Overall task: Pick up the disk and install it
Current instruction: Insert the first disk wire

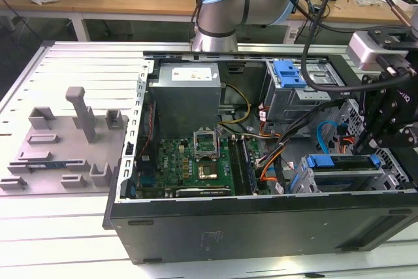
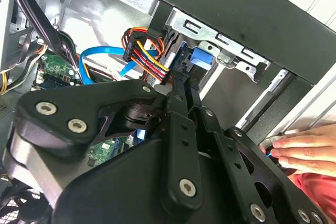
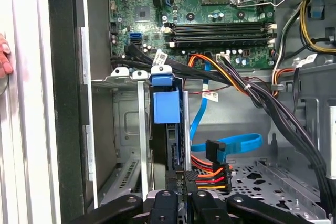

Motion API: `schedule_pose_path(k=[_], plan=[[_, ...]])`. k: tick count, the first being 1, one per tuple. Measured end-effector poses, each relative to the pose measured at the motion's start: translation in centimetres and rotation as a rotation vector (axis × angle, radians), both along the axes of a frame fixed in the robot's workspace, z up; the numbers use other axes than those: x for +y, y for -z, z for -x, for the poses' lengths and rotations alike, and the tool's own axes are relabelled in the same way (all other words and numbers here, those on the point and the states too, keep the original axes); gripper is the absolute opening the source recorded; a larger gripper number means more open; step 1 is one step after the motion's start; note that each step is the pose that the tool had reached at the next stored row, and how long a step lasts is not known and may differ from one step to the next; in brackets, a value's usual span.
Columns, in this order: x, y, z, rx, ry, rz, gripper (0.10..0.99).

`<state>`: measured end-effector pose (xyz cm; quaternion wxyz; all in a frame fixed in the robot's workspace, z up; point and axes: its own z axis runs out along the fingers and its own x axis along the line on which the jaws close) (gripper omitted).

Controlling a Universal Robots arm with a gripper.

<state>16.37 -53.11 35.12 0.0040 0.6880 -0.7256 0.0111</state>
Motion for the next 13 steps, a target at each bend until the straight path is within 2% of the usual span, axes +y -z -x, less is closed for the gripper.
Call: schedule_pose_path(k=[13], plan=[[0.01, 0.13, 0.00, 0.0000, 0.010, 0.000, 0.165]])
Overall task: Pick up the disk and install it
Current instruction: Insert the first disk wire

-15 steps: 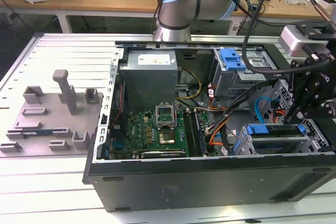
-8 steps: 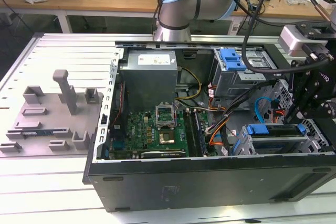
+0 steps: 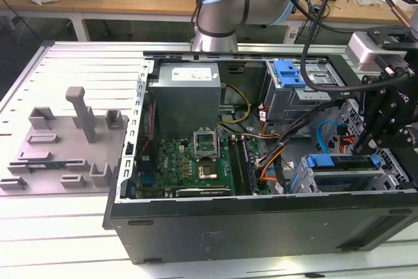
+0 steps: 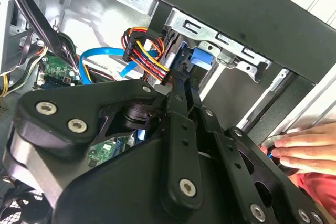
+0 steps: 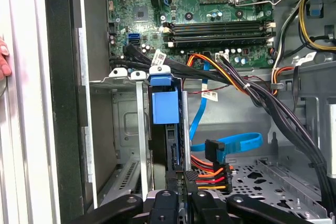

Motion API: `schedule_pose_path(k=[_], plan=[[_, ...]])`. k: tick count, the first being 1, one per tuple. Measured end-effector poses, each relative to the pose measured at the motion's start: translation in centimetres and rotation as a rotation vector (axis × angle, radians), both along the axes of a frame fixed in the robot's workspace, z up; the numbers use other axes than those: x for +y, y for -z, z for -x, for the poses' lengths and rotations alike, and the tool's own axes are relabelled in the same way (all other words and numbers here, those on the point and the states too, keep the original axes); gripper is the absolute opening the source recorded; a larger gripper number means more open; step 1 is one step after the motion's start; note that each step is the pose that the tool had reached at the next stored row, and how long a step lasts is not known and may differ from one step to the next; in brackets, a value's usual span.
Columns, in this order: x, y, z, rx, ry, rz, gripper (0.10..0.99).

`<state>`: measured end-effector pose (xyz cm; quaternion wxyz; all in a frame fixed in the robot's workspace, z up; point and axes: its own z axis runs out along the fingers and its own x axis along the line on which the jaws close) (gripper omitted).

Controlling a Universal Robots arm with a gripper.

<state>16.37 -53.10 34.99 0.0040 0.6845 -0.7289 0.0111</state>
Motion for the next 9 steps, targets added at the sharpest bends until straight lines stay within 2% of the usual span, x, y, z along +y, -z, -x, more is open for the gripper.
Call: schedule_pose_path(k=[9], plan=[[0.00, 0.27, 0.00, 0.0000, 0.000, 0.000, 0.165]])
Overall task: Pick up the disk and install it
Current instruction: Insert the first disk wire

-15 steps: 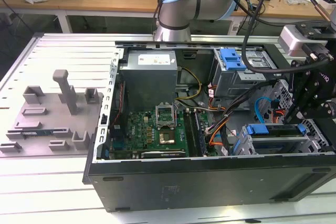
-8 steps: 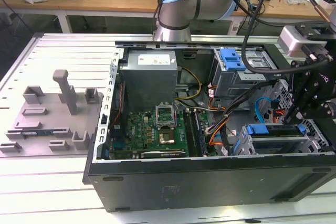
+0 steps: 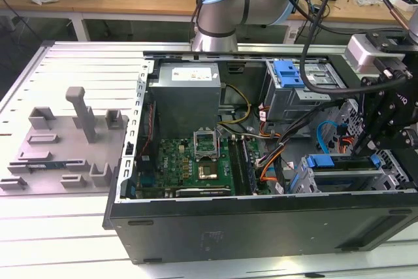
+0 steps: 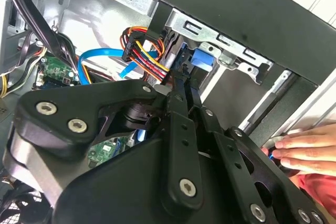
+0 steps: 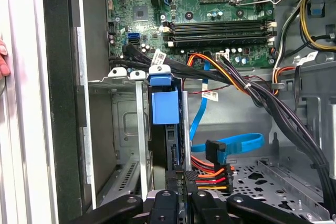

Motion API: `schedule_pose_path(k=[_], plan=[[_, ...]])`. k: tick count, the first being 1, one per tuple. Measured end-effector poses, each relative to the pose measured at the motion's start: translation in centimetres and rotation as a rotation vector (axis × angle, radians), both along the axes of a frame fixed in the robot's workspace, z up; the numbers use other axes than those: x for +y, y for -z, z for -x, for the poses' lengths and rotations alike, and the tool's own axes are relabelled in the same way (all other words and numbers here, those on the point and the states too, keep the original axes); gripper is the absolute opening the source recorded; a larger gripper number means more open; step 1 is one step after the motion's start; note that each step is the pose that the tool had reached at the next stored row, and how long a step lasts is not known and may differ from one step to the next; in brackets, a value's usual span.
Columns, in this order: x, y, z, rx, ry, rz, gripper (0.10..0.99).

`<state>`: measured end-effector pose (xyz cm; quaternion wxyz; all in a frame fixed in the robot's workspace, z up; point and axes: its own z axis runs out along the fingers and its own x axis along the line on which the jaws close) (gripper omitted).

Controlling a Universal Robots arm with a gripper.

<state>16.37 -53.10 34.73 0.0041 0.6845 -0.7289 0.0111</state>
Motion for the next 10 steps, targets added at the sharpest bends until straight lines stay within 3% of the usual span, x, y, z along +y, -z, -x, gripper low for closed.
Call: schedule_pose_path(k=[10], plan=[[0.00, 0.29, 0.00, 0.0000, 0.000, 0.000, 0.165]])
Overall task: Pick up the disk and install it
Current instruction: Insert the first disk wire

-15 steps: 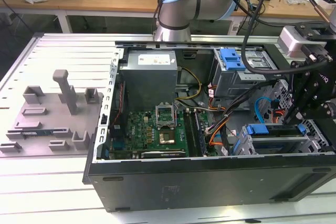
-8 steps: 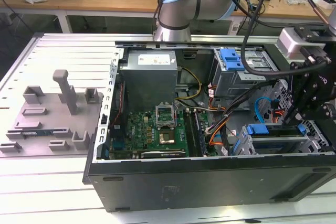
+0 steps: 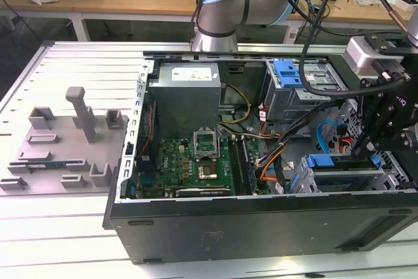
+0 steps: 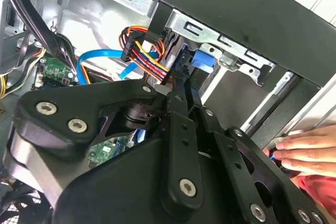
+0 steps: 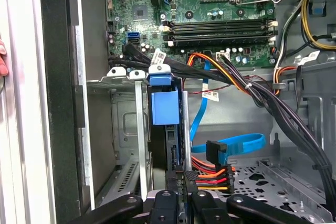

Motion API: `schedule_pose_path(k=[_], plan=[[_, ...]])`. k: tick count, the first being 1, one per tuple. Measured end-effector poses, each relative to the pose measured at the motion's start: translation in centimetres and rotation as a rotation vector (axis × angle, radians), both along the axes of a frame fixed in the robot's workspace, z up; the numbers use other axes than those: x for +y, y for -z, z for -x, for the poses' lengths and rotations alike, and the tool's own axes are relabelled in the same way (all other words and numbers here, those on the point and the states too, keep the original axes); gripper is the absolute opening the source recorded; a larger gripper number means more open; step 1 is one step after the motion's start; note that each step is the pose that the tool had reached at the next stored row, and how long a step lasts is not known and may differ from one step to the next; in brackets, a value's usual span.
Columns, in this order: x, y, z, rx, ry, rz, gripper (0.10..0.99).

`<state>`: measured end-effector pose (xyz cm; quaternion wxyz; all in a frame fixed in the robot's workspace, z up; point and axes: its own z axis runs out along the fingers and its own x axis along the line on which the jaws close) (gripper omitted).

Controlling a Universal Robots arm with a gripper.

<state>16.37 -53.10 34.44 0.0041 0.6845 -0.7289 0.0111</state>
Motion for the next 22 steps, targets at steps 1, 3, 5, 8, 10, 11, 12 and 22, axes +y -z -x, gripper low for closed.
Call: schedule_pose_path(k=[1, 3, 5, 8, 10, 11, 12, 22], plan=[[0.00, 0.03, 0.00, 0.0000, 0.000, 0.000, 0.165], [0.00, 0.07, 0.00, 0.0000, 0.000, 0.000, 0.165], [0.00, 0.11, 0.00, 0.0000, 0.000, 0.000, 0.165], [0.00, 0.16, 0.00, 0.0000, 0.000, 0.000, 0.165], [0.00, 0.16, 0.00, 0.0004, 0.000, 0.000, 0.165], [0.00, 0.16, 0.00, 0.0005, 0.000, 0.000, 0.165], [0.00, 0.13, 0.00, 0.0006, 0.000, 0.000, 0.165], [-0.07, -0.09, -0.01, 0.0006, 0.000, 0.001, 0.165]])
